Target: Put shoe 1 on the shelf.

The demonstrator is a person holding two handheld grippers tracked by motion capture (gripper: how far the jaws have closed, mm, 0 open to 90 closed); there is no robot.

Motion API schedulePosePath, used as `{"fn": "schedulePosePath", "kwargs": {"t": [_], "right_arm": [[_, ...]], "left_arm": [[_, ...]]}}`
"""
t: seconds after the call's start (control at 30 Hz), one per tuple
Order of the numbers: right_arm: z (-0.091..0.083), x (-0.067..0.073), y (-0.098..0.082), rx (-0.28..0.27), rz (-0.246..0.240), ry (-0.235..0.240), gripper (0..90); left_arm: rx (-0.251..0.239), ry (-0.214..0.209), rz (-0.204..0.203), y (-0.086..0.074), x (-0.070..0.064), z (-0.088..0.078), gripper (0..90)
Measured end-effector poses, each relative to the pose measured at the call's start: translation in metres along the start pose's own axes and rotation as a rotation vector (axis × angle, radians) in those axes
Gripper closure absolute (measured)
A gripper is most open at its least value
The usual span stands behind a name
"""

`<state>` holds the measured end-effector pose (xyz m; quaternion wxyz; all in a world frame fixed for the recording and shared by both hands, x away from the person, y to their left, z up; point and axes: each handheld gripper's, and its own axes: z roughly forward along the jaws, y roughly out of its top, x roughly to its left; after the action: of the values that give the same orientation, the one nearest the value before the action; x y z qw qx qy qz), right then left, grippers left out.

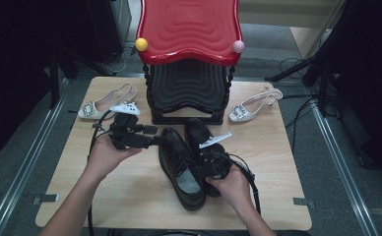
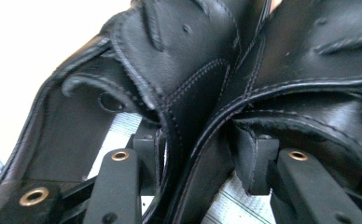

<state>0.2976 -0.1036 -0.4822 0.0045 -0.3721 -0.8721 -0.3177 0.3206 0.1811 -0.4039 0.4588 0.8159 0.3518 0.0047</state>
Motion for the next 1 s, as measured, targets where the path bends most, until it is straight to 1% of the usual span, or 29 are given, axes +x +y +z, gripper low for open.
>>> {"fn": "schedulePosePath", "kwargs": {"t": [0.07,0.13,0.17,0.2,0.27,0.33,0.37,0.4,0.47,0.57,0.63,0.67,0.73,0.8,0.83,0.9,0.93,1.0], "right_arm": [[0.002,-0.001,0.001,0.012,0.016,-0.005,62.1],[0.001,-0.001,0.001,0.007,0.023,-0.007,65.1],[0.001,-0.002,0.000,0.003,0.030,-0.006,67.1],[0.000,-0.002,0.000,0.005,0.047,-0.007,69.5],[-0.001,-0.002,0.000,0.004,0.061,-0.018,74.1],[-0.003,-0.003,-0.001,0.008,0.068,-0.019,76.8],[-0.003,-0.004,-0.001,0.007,0.068,-0.019,78.2],[-0.004,-0.005,-0.001,0.012,0.076,-0.020,79.6],[-0.006,-0.009,-0.001,0.017,0.072,-0.019,81.5],[-0.009,-0.014,-0.002,0.025,0.071,0.006,82.1],[-0.012,-0.016,-0.002,0.021,0.072,0.009,82.2],[-0.015,-0.017,-0.002,0.017,0.080,0.008,82.2],[-0.021,-0.019,-0.002,0.001,0.079,0.001,82.6],[-0.029,-0.022,-0.003,-0.012,0.097,0.006,82.8],[-0.032,-0.025,-0.003,-0.019,0.103,0.028,82.8],[-0.038,-0.030,-0.005,-0.041,0.123,0.068,82.8],[-0.041,-0.030,-0.005,-0.050,0.138,0.077,82.8],[-0.046,-0.030,-0.004,-0.068,0.140,0.093,82.7]], "left_arm": [[-0.004,0.003,0.019,0.008,0.000,-0.002,45.9],[-0.013,0.004,0.037,0.016,-0.002,-0.005,51.8],[-0.014,0.003,0.050,0.020,-0.003,-0.006,57.0],[-0.017,0.003,0.054,0.024,-0.004,-0.008,61.0],[-0.019,-0.008,0.059,0.032,-0.005,-0.010,69.4],[-0.013,0.004,0.076,0.040,-0.005,-0.012,74.5],[-0.006,0.001,0.079,0.043,-0.003,-0.013,76.2],[-0.006,-0.005,0.079,0.047,-0.002,-0.014,77.0],[-0.006,-0.007,0.087,0.053,0.000,-0.016,79.1],[-0.008,-0.016,0.093,0.061,0.004,-0.019,82.5],[-0.006,-0.015,0.100,0.064,0.005,-0.020,84.6],[-0.008,-0.008,0.114,0.067,0.005,-0.021,85.7],[-0.011,-0.010,0.134,0.078,0.004,-0.024,86.6],[-0.010,0.008,0.164,0.088,0.002,-0.026,86.9],[-0.006,0.014,0.180,0.094,0.002,-0.027,86.9],[-0.014,0.019,0.189,0.108,0.001,-0.029,86.8],[-0.020,0.015,0.187,0.115,0.002,-0.030,86.8],[-0.021,0.017,0.192,0.129,0.003,-0.030,86.8]]}}
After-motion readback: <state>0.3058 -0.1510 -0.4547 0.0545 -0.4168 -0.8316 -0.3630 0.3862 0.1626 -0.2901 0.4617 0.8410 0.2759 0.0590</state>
